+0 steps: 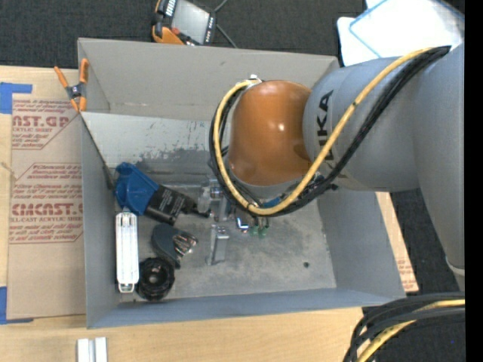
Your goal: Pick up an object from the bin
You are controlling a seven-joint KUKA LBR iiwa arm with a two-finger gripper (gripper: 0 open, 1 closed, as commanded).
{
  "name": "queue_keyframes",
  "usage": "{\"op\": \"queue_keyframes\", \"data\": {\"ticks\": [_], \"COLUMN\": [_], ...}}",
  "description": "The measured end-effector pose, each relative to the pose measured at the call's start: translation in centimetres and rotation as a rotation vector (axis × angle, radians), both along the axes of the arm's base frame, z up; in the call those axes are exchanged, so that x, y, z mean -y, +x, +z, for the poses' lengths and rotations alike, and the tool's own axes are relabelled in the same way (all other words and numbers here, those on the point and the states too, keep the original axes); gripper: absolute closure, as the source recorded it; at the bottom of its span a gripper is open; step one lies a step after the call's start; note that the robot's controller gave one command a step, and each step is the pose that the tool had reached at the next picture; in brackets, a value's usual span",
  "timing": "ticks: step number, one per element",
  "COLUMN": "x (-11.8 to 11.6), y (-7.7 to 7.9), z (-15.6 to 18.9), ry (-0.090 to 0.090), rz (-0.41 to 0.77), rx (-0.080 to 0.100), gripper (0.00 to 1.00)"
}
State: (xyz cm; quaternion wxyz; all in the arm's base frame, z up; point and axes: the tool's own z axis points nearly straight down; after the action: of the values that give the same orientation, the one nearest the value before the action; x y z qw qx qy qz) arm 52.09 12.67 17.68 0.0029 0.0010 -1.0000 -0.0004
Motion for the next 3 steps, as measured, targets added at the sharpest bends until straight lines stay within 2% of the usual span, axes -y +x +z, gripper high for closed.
{"op": "queue_keyframes", "data": {"ticks": [1,2,3], "x": [0.1,-1.5,-4.5], "y": [0.2,0.1,-2.0], "z": [0.3,-7.8,-3.5], "ry": [0.001,0.002,0.004], "rz": [-0.002,-0.22,-0.366], "rx": [0.006,0.007,0.013], "gripper": [0.0,0.0,0.0]}}
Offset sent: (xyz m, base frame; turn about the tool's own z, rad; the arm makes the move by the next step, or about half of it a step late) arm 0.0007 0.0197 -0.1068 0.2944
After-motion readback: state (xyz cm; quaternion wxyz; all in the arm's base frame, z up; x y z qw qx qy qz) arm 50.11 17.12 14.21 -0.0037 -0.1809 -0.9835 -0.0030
